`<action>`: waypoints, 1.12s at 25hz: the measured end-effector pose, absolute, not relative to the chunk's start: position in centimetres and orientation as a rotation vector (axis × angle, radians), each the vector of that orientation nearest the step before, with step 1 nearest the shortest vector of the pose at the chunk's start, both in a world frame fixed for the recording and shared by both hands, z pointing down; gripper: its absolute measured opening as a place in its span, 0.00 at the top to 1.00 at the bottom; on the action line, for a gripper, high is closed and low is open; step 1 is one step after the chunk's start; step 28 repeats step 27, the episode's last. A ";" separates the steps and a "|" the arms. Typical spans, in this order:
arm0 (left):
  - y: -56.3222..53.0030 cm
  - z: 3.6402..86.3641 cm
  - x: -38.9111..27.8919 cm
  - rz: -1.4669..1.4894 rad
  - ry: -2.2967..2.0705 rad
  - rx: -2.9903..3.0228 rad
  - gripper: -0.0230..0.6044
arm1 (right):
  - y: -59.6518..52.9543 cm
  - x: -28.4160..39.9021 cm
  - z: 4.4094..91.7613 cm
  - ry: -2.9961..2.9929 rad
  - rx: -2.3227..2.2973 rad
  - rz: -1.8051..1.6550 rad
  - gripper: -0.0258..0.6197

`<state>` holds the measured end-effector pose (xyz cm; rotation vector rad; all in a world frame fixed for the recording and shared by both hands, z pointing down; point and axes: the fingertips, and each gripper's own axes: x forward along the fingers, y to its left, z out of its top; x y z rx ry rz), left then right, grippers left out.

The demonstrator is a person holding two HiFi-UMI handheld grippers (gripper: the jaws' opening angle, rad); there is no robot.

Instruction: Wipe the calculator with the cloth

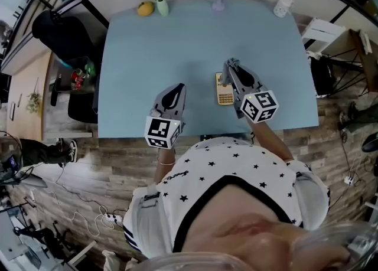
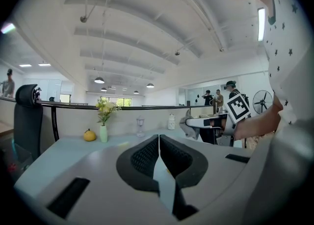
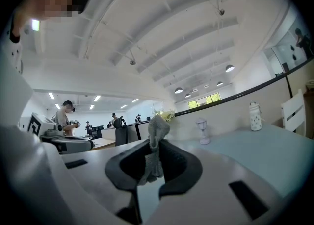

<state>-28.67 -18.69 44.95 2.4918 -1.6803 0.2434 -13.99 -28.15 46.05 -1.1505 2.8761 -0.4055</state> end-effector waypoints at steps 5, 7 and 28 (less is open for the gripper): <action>-18.5 45.3 -29.3 0.254 -1.690 2.469 0.91 | -27.9 -14.2 45.9 2.894 -1.148 -0.382 0.89; -18.5 45.3 -29.4 0.254 -1.692 2.462 0.91 | -27.8 -14.0 46.0 2.895 -1.152 -0.384 0.89; -19.5 45.5 -27.2 0.256 -1.644 2.486 0.91 | -28.0 -12.2 46.7 2.897 -1.175 -0.435 0.89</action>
